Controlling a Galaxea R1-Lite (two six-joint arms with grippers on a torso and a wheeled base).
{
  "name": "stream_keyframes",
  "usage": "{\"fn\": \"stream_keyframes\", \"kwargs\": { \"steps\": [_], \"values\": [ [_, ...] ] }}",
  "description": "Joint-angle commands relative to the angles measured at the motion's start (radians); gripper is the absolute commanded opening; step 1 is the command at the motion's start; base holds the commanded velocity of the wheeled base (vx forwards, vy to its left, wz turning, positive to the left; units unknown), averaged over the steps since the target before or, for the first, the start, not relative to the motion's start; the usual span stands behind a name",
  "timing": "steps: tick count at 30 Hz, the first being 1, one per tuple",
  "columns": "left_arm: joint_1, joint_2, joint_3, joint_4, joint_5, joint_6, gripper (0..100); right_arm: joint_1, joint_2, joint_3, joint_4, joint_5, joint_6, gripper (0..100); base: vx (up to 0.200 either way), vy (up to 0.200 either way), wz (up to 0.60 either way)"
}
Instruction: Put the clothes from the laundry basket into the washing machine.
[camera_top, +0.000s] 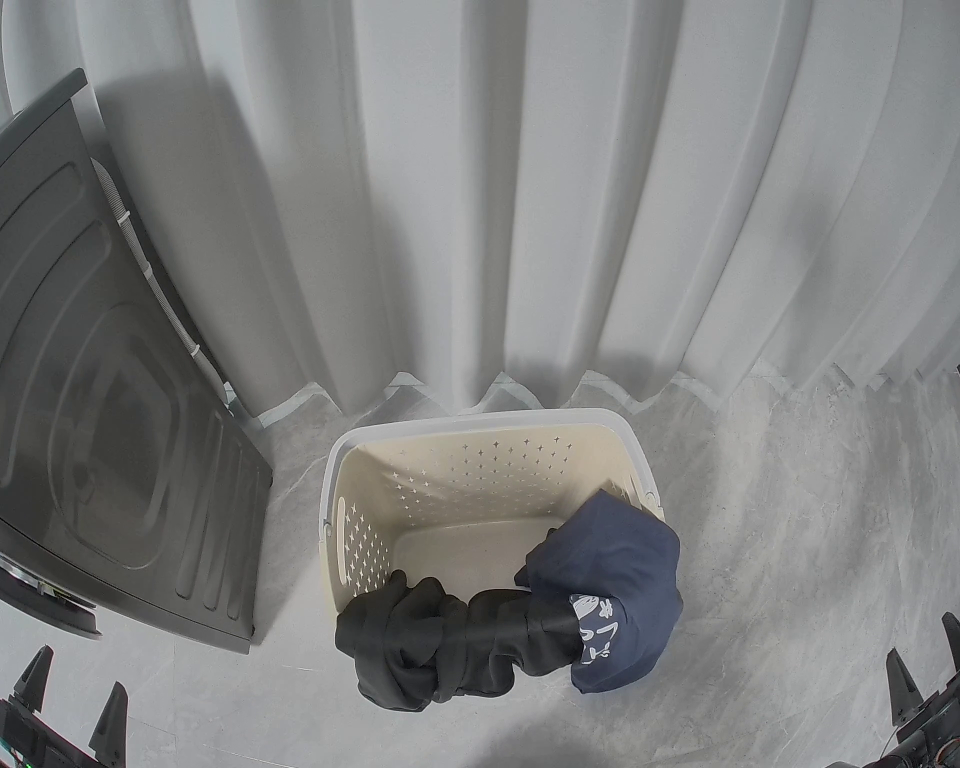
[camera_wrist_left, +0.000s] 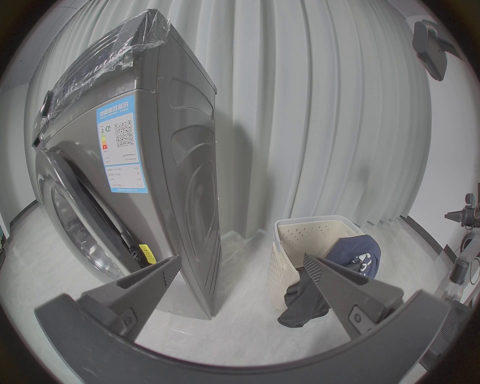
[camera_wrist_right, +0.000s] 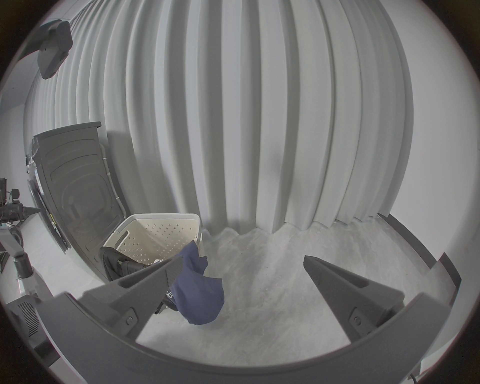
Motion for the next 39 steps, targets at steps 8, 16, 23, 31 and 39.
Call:
{"fn": "stream_keyframes", "kwargs": {
  "steps": [8,16,23,31,39],
  "values": [
    [0.0,-0.01,0.015,0.0,0.0,0.002,100,0.0,-0.003,0.018,-0.001,0.0,0.0,100,0.075,0.0,0.0],
    [0.0,-0.012,0.015,0.0,0.0,0.0,100,0.0,-0.003,0.018,-0.001,0.0,0.0,100,0.125,0.0,0.0],
    [0.0,-0.01,0.015,0.0,0.0,0.0,100,-0.002,-0.003,0.016,-0.001,0.0,0.0,100,0.114,0.0,0.0],
    [0.0,-0.01,0.015,0.0,0.0,0.0,100,0.0,-0.003,0.018,-0.001,0.0,0.0,100,0.075,0.0,0.0],
    [0.0,-0.01,0.015,0.0,0.0,0.0,100,0.0,-0.003,0.016,-0.001,0.0,0.0,100,0.075,0.0,0.0]
  ]
}}
